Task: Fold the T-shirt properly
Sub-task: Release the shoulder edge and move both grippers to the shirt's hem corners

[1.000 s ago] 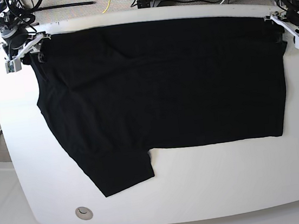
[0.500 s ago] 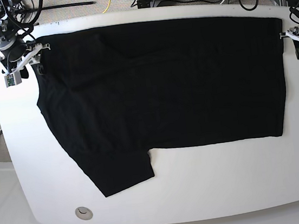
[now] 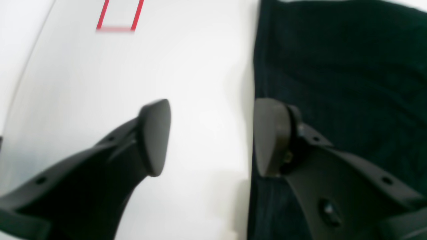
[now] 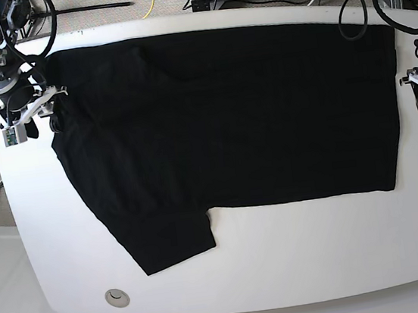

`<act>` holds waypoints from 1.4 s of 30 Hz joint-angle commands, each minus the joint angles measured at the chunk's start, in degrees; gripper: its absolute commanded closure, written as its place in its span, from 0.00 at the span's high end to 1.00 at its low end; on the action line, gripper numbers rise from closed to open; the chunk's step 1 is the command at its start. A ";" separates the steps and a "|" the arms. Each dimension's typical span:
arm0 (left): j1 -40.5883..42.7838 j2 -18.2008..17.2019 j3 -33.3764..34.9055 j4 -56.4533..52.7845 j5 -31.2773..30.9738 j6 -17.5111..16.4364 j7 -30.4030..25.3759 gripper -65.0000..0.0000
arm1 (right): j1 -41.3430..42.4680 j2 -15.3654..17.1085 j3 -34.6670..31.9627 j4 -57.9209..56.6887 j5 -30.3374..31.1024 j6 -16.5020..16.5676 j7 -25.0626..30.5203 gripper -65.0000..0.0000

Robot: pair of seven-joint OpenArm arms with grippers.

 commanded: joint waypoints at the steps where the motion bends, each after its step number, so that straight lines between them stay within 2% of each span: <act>1: 0.07 -1.31 1.56 0.99 -0.06 0.04 -1.65 0.59 | 0.98 1.53 -0.53 -1.33 0.59 -0.06 2.03 0.54; 4: 0.67 -1.52 3.86 1.28 0.49 -0.07 -1.84 0.60 | 1.96 1.92 -1.98 -3.38 0.69 -0.03 2.84 0.54; 6: 2.53 -1.14 10.37 2.00 1.60 -0.31 -3.09 0.60 | 2.74 2.67 -4.29 -5.77 0.75 0.19 3.69 0.53; 10: 2.63 -1.13 15.54 1.29 4.36 -0.62 -3.96 0.55 | 4.47 3.23 -7.75 -8.02 1.03 0.17 4.47 0.48; 14: 0.87 -1.15 18.94 -0.89 6.33 -1.08 -5.55 0.38 | 7.35 3.63 -10.47 -10.23 0.90 0.18 4.69 0.39; 16: -5.63 -1.08 19.90 -5.69 7.40 -0.58 -6.35 0.13 | 13.37 3.39 -12.00 -13.07 -0.99 0.20 4.54 0.36; 20: -13.33 -1.03 19.53 -10.83 6.64 -0.75 -5.89 0.24 | 19.52 3.36 -13.66 -16.82 -2.56 0.39 4.53 0.43; 26: -21.31 -1.22 19.29 -16.80 5.72 -0.42 -5.39 0.36 | 26.40 3.46 -15.92 -21.45 -2.84 0.86 4.87 0.46; 34: -31.71 -1.64 21.92 -27.87 5.47 0.04 -4.42 0.43 | 34.53 4.24 -21.03 -30.13 -1.59 1.09 5.85 0.47; 36: -37.76 -2.25 24.00 -37.52 5.57 0.59 -7.80 0.47 | 41.96 4.82 -24.65 -39.00 -2.07 1.26 6.62 0.47; 42: -41.95 -2.52 24.57 -45.40 5.68 0.46 -11.75 0.50 | 48.21 5.33 -27.58 -48.18 -2.44 1.31 7.99 0.47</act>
